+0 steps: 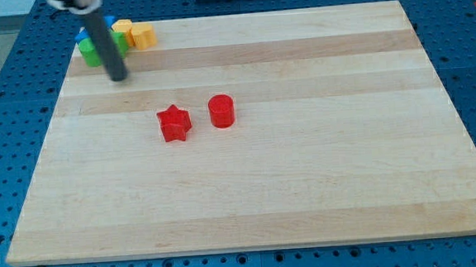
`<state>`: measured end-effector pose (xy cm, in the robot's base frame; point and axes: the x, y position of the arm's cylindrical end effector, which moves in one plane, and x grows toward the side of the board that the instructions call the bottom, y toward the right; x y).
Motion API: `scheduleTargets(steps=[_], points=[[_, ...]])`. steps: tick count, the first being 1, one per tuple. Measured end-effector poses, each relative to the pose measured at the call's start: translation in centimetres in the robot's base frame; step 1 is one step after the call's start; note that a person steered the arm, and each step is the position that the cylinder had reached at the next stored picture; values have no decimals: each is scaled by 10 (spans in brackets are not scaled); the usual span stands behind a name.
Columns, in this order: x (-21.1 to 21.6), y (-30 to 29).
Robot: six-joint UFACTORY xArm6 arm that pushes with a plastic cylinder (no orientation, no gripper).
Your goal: Push red circle towards center left
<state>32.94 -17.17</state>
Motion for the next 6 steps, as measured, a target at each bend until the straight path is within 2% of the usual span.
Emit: scheduleTargets(steps=[1, 2, 3, 4, 5, 6], points=[[4, 93], [30, 183], [86, 223], [139, 231], [151, 213], [128, 185]])
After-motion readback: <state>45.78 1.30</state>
